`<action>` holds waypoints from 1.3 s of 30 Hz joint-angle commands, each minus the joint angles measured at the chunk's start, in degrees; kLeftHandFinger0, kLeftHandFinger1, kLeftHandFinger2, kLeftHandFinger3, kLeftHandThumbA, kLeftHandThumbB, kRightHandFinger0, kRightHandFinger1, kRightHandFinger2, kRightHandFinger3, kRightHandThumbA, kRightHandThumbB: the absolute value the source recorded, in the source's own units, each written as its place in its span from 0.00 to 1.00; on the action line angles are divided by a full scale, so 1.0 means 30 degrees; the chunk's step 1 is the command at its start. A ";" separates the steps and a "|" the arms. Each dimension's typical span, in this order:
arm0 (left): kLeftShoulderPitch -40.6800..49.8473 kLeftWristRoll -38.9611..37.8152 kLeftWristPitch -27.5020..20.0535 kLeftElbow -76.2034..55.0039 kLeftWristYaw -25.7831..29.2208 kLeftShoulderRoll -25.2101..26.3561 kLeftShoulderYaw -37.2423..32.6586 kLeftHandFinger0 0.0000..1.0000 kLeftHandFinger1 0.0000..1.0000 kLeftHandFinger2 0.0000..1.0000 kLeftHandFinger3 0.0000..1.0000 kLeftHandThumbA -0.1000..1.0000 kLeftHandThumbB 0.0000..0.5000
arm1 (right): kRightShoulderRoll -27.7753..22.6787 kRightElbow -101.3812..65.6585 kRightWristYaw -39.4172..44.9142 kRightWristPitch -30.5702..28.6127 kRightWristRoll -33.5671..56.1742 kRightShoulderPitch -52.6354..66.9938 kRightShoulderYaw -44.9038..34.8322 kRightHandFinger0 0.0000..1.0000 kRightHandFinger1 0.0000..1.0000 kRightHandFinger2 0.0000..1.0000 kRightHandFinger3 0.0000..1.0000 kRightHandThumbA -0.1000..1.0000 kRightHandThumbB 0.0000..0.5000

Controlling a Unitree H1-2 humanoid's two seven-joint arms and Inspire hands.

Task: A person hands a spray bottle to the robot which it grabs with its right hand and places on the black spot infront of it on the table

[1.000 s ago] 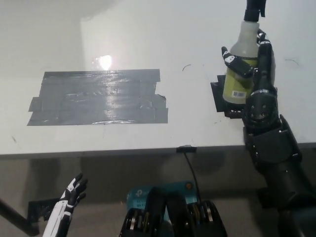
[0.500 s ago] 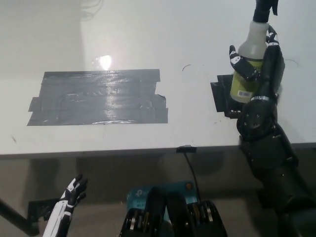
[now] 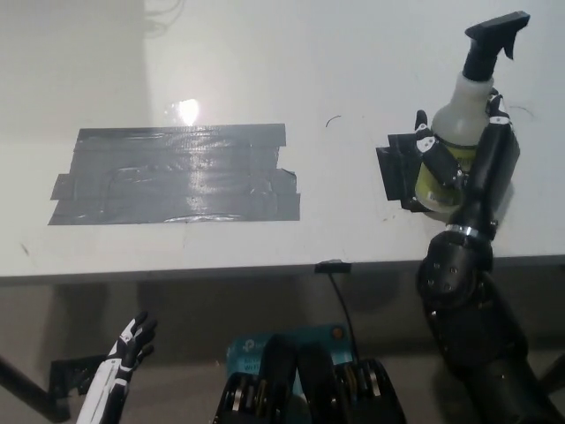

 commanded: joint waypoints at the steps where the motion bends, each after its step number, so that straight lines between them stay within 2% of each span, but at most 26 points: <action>1: 0.0090 -0.0123 -0.1075 -0.0347 -0.0178 0.0102 -0.0098 1.00 1.00 1.00 1.00 1.00 0.57 | -0.0080 -0.2041 -0.3459 -0.4038 -0.1652 -0.1598 0.0740 0.00 0.04 0.54 0.72 0.02 0.01; 4: 0.0055 -0.0102 -0.1138 -0.0372 -0.0203 0.0099 -0.0145 1.00 1.00 1.00 1.00 1.00 0.54 | 0.0029 -0.1568 -0.3400 -0.4038 -0.1545 -0.1537 0.0693 0.00 0.06 0.56 0.73 0.07 0.01; 12: 0.0038 -0.0075 -0.1102 -0.0371 -0.0171 0.0111 -0.0124 1.00 1.00 1.00 1.00 1.00 0.55 | -0.0244 -0.0163 -0.4263 -0.4038 -0.1557 -0.1488 0.1734 0.00 0.11 0.59 0.72 0.06 0.01; 13: 0.0039 -0.0096 -0.1068 -0.0391 -0.0187 0.0115 -0.0124 1.00 1.00 1.00 1.00 1.00 0.56 | -0.0306 0.0004 -0.4449 -0.4038 -0.1562 -0.1481 0.1890 0.00 0.09 0.56 0.69 0.06 0.03; 16: -0.0001 -0.0059 -0.1167 -0.0342 -0.0143 0.0118 -0.0099 1.00 1.00 1.00 1.00 1.00 0.54 | -0.0430 0.0264 -0.4776 -0.4038 -0.1508 -0.1436 0.2280 0.00 0.11 0.58 0.72 0.07 0.02; 25: -0.0023 -0.0275 -0.1179 -0.0358 -0.0240 0.0055 -0.0135 1.00 1.00 1.00 1.00 1.00 0.54 | -0.0922 0.2119 -0.5598 -0.4038 -0.0775 -0.1253 0.3926 0.00 0.10 0.59 0.69 0.00 0.04; 31: -0.0028 -0.0223 -0.1031 -0.0522 -0.0221 0.0040 -0.0147 1.00 1.00 1.00 1.00 1.00 0.52 | -0.1079 0.3785 -0.6186 -0.4038 -0.0297 -0.1426 0.4931 0.00 0.11 0.61 0.71 0.00 0.02; 36: -0.0043 -0.0126 -0.1156 -0.0473 -0.0172 0.0049 -0.0149 1.00 1.00 1.00 1.00 1.00 0.51 | -0.0969 0.4548 -0.5925 -0.4038 0.0531 -0.1329 0.5008 0.00 0.12 0.61 0.69 0.10 0.00; 39: -0.0069 -0.0128 -0.1156 -0.0483 -0.0180 0.0053 -0.0155 1.00 1.00 1.00 1.00 1.00 0.50 | -0.0855 0.4805 -0.5696 -0.4038 0.1062 -0.1199 0.4846 0.00 0.12 0.58 0.64 0.17 0.01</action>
